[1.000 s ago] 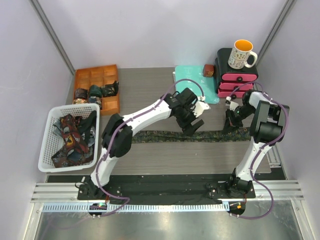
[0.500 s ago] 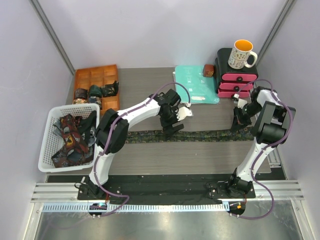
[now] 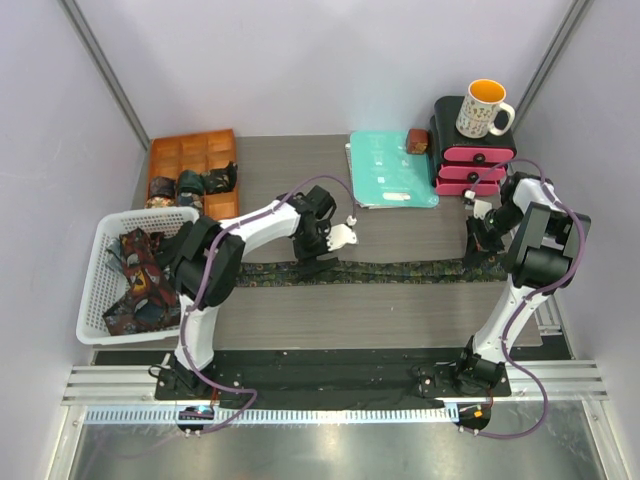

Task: Roll the ties
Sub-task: Flatten out the tie at the center of the board.

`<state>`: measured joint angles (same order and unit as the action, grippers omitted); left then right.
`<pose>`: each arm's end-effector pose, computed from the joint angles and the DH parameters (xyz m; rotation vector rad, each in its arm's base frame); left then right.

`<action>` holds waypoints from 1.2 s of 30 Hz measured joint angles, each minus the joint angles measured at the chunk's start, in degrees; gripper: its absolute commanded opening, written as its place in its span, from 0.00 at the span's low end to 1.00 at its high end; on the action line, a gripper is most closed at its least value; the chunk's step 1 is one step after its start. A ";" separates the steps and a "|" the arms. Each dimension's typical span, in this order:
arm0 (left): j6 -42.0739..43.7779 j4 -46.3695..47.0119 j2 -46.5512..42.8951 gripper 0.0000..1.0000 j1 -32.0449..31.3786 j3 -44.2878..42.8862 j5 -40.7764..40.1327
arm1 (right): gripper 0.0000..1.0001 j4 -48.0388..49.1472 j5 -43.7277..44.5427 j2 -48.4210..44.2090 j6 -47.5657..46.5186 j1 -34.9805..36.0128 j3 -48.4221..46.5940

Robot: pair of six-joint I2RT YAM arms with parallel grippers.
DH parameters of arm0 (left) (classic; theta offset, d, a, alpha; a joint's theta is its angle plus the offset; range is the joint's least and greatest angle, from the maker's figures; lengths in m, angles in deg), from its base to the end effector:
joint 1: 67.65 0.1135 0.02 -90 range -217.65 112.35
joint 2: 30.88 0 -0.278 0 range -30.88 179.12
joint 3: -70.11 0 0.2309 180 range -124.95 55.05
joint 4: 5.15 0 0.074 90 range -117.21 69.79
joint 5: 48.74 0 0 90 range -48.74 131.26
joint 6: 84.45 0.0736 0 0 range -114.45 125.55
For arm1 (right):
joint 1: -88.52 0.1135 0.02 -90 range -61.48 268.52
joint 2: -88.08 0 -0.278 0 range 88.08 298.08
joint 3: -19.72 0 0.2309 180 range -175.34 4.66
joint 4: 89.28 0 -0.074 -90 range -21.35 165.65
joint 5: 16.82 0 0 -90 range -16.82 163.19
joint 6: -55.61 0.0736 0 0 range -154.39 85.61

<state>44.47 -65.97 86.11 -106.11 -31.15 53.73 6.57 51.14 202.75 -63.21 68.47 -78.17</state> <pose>0.3052 -0.2627 0.1568 1.8357 2.2326 -0.3144 0.3196 -0.0872 0.1598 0.1770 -3.0526 -0.6630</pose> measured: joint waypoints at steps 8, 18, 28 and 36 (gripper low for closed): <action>1.88 -0.07 -2.80 0.78 0.28 4.46 -0.24 | 0.01 -0.37 0.81 0.00 -0.44 0.00 -1.99; 1.42 2.40 -6.27 0.59 -0.11 9.70 -1.49 | 0.01 -0.33 2.32 0.13 -0.81 -0.17 -2.05; 0.94 6.27 -10.03 0.48 -1.29 15.15 -3.50 | 0.01 0.42 3.93 1.75 -0.98 -0.70 -2.16; 0.46 7.32 -11.23 0.72 -1.44 15.87 -3.85 | 0.01 2.25 4.66 1.95 -0.98 -0.70 -1.90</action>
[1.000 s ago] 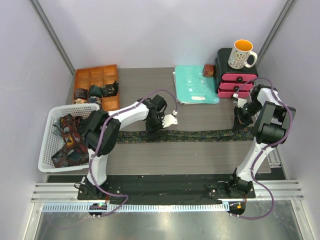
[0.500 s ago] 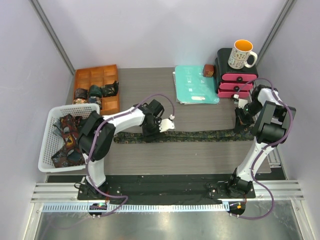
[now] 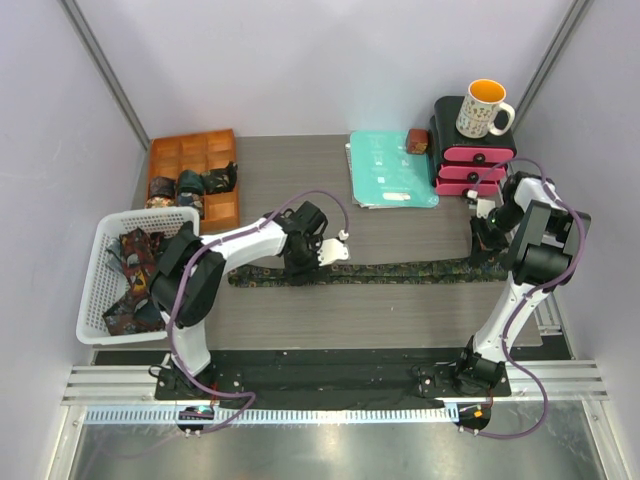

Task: Roll the ties
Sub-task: Flatten out the tie at the center of the board.

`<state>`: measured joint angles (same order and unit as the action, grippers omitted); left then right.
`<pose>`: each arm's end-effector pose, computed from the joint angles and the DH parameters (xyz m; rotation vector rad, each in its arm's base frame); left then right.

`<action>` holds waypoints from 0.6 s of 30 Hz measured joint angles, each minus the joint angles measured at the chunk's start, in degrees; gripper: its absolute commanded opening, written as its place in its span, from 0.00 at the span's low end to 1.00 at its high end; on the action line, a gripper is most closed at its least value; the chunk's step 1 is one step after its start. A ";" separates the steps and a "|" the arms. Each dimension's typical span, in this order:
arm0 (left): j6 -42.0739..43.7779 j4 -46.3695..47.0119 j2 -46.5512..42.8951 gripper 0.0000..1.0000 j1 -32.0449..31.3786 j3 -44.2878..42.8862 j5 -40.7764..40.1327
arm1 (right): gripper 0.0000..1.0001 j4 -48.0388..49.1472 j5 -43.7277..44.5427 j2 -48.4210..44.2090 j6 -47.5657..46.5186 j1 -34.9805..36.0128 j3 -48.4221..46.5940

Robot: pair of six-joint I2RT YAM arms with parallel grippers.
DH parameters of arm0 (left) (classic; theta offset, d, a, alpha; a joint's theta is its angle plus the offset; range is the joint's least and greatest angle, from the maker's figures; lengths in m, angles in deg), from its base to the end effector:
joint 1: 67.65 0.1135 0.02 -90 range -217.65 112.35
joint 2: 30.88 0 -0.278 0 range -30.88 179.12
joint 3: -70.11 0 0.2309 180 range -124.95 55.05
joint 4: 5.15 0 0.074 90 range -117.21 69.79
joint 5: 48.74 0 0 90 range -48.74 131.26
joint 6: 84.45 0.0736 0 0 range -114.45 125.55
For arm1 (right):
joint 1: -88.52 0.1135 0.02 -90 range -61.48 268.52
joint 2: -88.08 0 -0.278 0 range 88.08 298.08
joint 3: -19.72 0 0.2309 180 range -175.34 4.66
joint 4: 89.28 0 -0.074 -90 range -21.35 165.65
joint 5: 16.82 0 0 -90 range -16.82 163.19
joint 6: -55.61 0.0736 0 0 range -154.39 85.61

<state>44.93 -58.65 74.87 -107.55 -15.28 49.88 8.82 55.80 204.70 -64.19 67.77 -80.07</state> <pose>0.2635 -0.2347 0.1597 1.8436 2.1775 -0.2169 0.3292 -0.1012 0.1526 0.2078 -3.0824 -0.5276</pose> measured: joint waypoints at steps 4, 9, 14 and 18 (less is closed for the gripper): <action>0.04 0.02 -0.72 0.73 -0.66 0.02 -0.07 | 0.01 1.25 0.42 0.85 0.15 0.00 0.39; -0.15 0.22 -0.68 0.62 -2.08 0.02 -0.31 | 0.01 2.51 0.79 2.14 0.22 0.00 0.90; -0.66 1.20 0.79 0.43 -3.26 -0.04 -1.11 | 0.01 2.54 1.27 2.12 0.61 0.00 1.51; -1.73 1.55 2.97 0.33 -4.20 -2.47 -2.19 | 0.03 2.67 1.53 2.12 1.14 0.00 1.53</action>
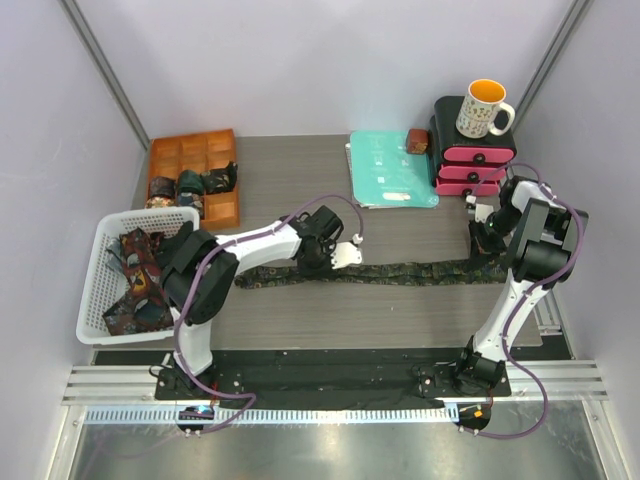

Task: Roll the ties
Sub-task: Flatten out the tie at the center of the board.

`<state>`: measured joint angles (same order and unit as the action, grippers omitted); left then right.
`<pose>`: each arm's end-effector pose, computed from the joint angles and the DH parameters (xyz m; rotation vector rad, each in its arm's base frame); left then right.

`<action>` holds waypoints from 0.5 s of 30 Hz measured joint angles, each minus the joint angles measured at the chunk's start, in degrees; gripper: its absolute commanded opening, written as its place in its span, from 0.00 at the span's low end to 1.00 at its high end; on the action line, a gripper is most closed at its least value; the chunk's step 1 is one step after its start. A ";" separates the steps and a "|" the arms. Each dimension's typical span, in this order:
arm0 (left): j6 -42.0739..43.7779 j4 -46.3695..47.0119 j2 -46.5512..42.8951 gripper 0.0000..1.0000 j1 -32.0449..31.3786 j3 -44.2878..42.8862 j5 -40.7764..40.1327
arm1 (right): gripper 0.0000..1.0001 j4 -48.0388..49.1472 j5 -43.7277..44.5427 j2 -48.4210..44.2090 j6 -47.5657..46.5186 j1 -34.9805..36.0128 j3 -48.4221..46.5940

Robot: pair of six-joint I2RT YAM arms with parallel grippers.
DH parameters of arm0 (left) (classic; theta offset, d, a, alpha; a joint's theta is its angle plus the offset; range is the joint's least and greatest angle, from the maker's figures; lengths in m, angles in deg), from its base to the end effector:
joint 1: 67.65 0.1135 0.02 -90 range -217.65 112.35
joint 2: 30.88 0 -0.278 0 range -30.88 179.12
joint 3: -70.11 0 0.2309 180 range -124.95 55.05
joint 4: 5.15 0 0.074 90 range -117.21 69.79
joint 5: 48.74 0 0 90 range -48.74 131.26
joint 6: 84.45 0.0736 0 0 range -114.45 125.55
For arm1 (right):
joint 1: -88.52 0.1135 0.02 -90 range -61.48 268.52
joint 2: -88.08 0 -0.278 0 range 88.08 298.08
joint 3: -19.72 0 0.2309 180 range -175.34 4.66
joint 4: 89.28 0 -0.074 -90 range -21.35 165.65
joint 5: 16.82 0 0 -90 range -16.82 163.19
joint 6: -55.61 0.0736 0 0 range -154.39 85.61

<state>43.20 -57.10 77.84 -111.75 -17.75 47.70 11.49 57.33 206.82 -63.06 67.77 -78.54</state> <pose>0.2589 -0.2624 0.1540 1.8786 2.1337 -0.1839 0.3303 -0.1036 0.1337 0.1755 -3.0592 -0.4963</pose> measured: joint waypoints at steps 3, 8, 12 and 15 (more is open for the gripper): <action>-0.52 1.22 1.09 0.29 -0.39 -1.33 -0.50 | 0.20 -0.04 0.07 0.00 0.07 0.00 -0.09; -1.05 2.62 1.05 0.51 -0.50 -1.33 -0.63 | 0.63 -0.35 0.24 -1.53 -2.64 0.00 -0.17; -1.16 2.49 -0.98 0.68 0.37 0.17 0.17 | 0.71 -0.76 -0.17 -5.97 -6.56 -0.11 -0.35; -1.75 -0.55 -4.76 0.77 2.40 0.42 2.89 | 0.71 -2.82 -2.25 -9.70 -9.22 -0.07 -3.06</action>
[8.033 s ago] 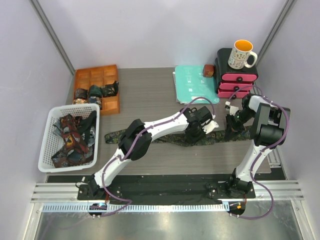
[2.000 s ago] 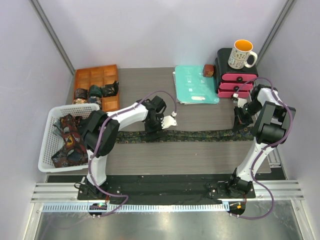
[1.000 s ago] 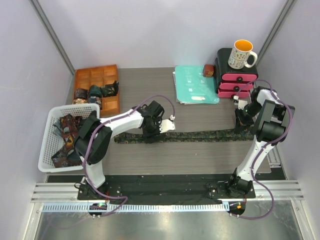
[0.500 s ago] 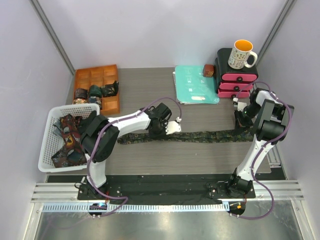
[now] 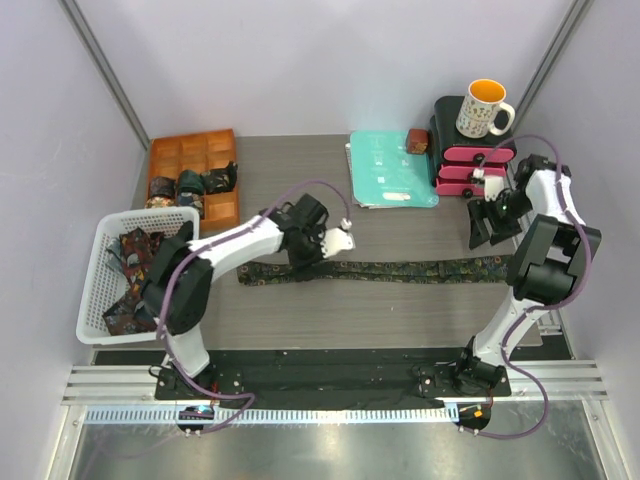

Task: Roll the ties
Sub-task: Flatten out the tie at the center of the board.

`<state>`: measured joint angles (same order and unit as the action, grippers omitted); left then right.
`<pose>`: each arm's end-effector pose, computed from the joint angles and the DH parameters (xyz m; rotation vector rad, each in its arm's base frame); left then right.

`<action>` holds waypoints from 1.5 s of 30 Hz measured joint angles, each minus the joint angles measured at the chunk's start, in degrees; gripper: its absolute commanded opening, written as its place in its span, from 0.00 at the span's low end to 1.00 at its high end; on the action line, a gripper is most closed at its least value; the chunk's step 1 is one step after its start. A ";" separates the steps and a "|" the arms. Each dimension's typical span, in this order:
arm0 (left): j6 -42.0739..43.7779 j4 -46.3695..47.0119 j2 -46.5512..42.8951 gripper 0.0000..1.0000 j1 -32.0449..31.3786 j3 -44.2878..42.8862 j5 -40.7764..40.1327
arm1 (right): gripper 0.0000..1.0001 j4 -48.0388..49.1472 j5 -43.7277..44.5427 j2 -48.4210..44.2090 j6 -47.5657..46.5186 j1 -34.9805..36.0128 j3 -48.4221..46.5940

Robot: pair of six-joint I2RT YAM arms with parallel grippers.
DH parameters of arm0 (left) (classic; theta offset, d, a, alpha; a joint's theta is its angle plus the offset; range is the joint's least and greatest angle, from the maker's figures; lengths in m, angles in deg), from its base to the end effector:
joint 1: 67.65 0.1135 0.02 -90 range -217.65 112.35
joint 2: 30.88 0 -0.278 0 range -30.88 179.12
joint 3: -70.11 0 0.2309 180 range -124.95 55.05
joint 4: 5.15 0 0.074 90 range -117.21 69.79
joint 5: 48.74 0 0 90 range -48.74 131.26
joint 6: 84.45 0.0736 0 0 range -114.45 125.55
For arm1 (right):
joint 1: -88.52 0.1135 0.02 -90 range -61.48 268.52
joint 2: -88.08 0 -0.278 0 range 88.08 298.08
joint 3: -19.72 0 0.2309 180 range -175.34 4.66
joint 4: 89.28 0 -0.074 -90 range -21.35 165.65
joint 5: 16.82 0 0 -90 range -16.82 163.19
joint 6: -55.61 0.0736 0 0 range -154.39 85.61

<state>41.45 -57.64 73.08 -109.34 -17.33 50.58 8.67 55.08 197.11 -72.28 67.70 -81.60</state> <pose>0.2616 -0.2490 0.1807 1.7703 2.1354 -0.2517 0.3260 -0.0995 0.2014 -0.4396 2.9228 0.4073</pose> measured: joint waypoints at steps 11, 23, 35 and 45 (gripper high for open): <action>-0.50 -9.57 -18.80 0.77 25.59 4.74 11.76 | 0.63 10.82 -5.16 -12.20 -1.88 27.15 5.03; 13.86 -13.73 -24.70 0.82 35.45 14.36 13.25 | 0.66 24.68 -2.69 0.98 -0.76 51.04 8.92; 15.74 -12.41 -22.99 0.77 35.74 15.28 13.25 | 0.39 31.71 1.84 -2.12 -3.98 52.57 16.63; 20.68 -9.81 -20.41 0.81 35.76 17.90 17.94 | 0.57 31.23 2.56 -6.71 -4.96 49.13 22.03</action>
<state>62.13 -67.46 52.67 -73.58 0.57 68.52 39.91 57.63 190.40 -77.24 116.84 -59.57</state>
